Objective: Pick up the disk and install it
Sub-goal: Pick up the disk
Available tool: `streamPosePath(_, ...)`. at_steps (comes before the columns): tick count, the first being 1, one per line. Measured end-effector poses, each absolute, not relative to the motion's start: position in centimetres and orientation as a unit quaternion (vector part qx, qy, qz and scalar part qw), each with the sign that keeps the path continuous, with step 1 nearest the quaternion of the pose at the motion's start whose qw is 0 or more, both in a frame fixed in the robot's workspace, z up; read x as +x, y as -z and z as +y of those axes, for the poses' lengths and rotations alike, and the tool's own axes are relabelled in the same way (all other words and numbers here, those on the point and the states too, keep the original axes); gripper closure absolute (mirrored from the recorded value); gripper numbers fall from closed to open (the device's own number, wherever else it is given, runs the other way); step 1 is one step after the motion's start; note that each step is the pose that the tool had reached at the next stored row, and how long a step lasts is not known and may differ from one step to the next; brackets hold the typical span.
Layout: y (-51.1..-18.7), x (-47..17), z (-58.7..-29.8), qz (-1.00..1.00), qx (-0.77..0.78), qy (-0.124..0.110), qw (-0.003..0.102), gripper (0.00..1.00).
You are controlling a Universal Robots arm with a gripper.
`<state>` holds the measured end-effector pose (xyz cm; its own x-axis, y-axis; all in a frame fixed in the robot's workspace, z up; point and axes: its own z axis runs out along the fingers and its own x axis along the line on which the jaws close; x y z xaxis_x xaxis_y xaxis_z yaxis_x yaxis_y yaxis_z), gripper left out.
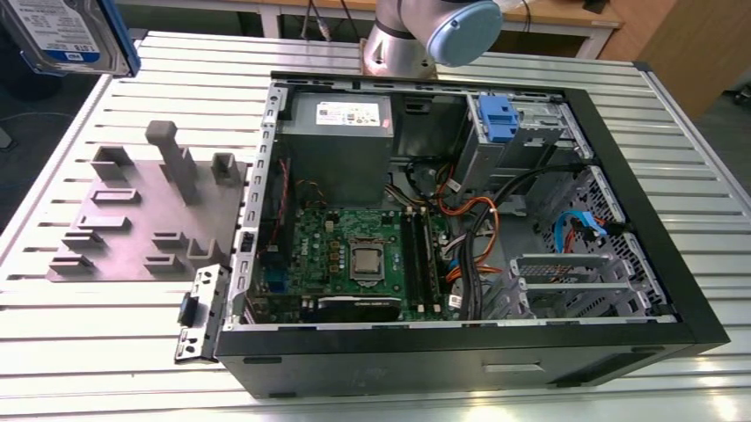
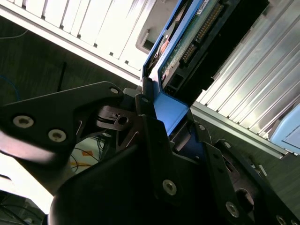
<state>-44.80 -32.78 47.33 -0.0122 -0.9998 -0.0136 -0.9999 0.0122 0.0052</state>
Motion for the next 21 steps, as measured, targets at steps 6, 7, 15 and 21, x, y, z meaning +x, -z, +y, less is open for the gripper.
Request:
streamPosePath(6,-47.49,-44.8,-32.78,0.711,-0.703,-0.007,0.003,0.63)
streamPosePath(7,-47.51,-44.8,-32.78,0.711,-0.703,-0.007,0.003,0.63)
streamPosePath(15,-48.15,-44.8,-32.78,0.711,-0.703,-0.007,0.003,0.63)
streamPosePath(21,-48.31,-44.8,-32.78,0.711,-0.703,-0.007,0.003,0.63)
